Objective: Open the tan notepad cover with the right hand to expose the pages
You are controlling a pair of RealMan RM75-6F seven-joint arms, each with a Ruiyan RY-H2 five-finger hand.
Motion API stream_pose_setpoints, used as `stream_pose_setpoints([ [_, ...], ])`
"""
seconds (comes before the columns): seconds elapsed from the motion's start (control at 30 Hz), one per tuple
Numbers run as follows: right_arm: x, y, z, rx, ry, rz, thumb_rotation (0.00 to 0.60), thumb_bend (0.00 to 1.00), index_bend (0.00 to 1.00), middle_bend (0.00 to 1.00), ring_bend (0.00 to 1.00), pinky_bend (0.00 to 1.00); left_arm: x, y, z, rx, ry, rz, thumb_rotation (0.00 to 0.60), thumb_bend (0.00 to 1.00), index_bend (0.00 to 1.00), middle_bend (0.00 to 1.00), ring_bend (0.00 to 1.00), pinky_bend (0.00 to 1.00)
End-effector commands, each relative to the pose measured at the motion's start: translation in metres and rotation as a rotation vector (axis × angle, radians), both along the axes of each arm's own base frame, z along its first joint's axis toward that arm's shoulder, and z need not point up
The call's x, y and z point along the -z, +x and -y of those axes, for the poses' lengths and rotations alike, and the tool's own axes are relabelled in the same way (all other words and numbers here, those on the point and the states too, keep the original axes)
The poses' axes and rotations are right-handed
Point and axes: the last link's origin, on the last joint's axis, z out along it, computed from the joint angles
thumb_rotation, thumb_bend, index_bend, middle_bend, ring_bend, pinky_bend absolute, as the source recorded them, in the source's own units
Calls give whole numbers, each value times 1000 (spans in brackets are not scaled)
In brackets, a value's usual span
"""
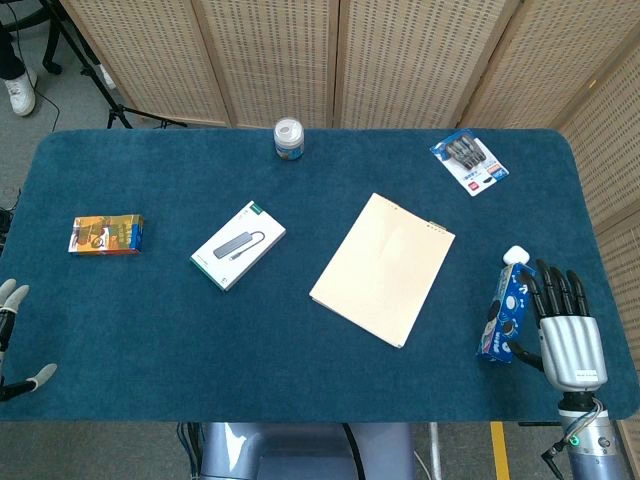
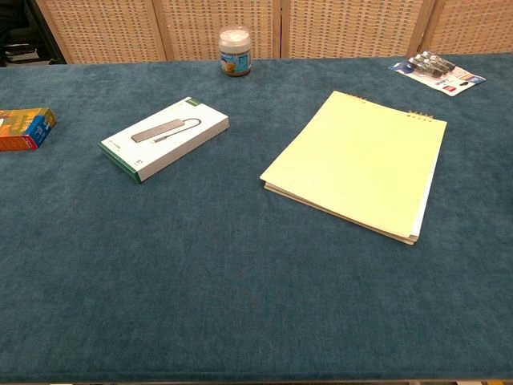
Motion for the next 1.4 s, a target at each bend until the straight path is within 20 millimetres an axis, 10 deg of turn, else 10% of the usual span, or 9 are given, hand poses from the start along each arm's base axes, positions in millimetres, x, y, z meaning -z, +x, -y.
stream_pose_setpoints([
  [0.03, -1, 0, -1, 9, 10, -8, 600, 0, 0, 0, 0, 0, 0, 0, 0, 0, 0, 3, 600, 54, 0, 0, 0, 0],
  [0.4, 32, 10, 3, -103, 198, 2, 600, 0, 10, 0, 0, 0, -5, -1, 1, 2, 11, 18, 600, 53, 0, 0, 0, 0],
  [0.77, 107, 26, 26, -217, 391, -80, 600, 0, 296, 0, 0, 0, -5, -1, -1, -2, 8, 18, 600, 54, 0, 0, 0, 0],
  [1.4, 126, 40, 42, -184, 414, -101, 600, 153, 433, 0, 0, 0, -5, -1, 0, 2, 3, 20, 600, 54, 0, 0, 0, 0],
])
